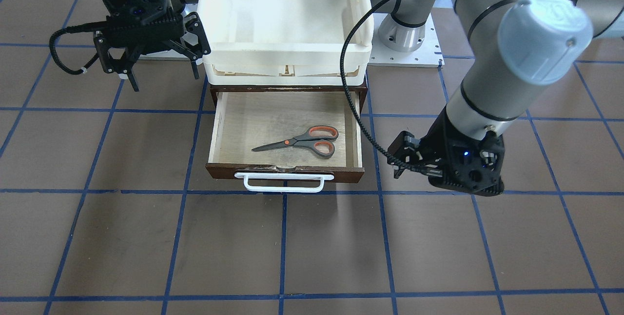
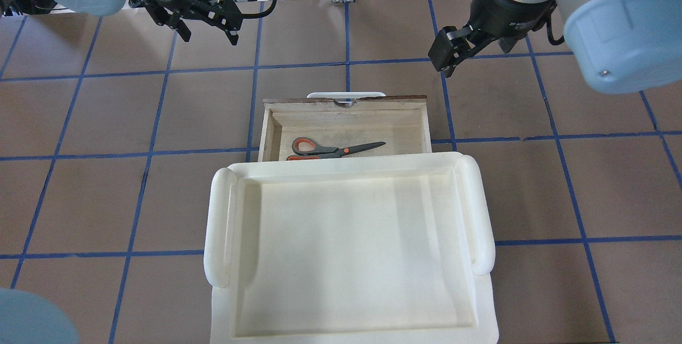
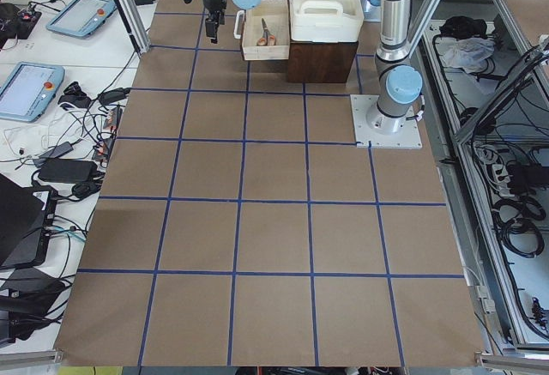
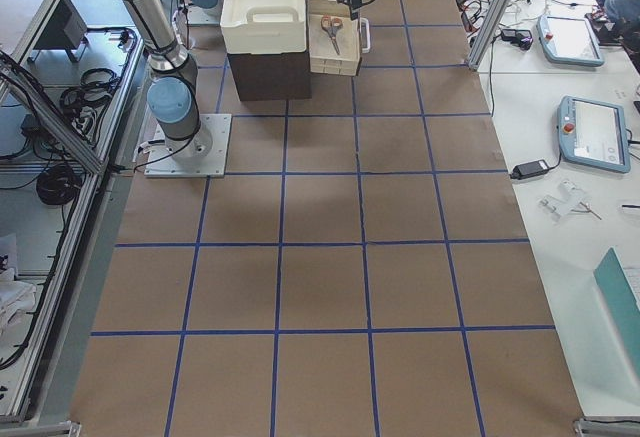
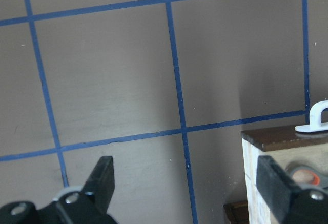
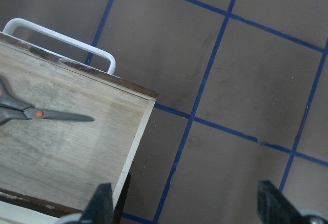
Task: Put scissors in drawer and close it
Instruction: 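Raise the right gripper away while moving the left gripper to the drawer handle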
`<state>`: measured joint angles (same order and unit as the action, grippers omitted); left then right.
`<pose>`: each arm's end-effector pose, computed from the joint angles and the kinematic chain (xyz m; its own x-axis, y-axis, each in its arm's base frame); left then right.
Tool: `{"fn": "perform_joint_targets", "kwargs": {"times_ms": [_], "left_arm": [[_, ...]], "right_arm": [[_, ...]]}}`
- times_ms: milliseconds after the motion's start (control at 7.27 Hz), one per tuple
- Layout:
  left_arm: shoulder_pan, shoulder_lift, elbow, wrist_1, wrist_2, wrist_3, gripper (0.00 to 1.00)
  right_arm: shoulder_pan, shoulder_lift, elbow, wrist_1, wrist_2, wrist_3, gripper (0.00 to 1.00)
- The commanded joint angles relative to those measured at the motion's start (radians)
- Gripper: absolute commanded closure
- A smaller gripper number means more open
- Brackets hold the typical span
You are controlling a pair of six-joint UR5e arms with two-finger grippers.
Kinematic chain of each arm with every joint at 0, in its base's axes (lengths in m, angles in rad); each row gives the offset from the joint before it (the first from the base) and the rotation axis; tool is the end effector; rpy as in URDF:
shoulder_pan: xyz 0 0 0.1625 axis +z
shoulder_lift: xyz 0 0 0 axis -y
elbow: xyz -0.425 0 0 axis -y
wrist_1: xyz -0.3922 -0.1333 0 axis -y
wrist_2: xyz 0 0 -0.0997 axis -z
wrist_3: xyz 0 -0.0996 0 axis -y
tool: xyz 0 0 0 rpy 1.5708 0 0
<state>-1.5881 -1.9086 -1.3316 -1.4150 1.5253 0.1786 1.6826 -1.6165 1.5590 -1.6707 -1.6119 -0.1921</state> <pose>-0.1488 -0.6339 0.4312 -0.9798 0.1969 0.0345 0.1944 0.9788 -0.0643 0.1826 -0.4688 0.5269 -0.9543 -0.2905 0.0698 -0.2979 0.9434 -0.1461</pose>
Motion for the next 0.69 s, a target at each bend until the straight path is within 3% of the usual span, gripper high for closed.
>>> {"fn": "perform_joint_targets", "kwargs": {"times_ms": [0, 550], "left_arm": [[-0.084, -0.107, 0.011, 0.116, -0.002, -0.019, 0.00], [-0.150, -0.276, 0.091, 0.177, -0.086, -0.011, 0.00]], "right_arm": [[-0.003, -0.037, -0.036, 0.112, -0.011, 0.115, 0.00], [-0.001, -0.037, 0.021, 0.117, -0.013, 0.152, 0.00]]}}
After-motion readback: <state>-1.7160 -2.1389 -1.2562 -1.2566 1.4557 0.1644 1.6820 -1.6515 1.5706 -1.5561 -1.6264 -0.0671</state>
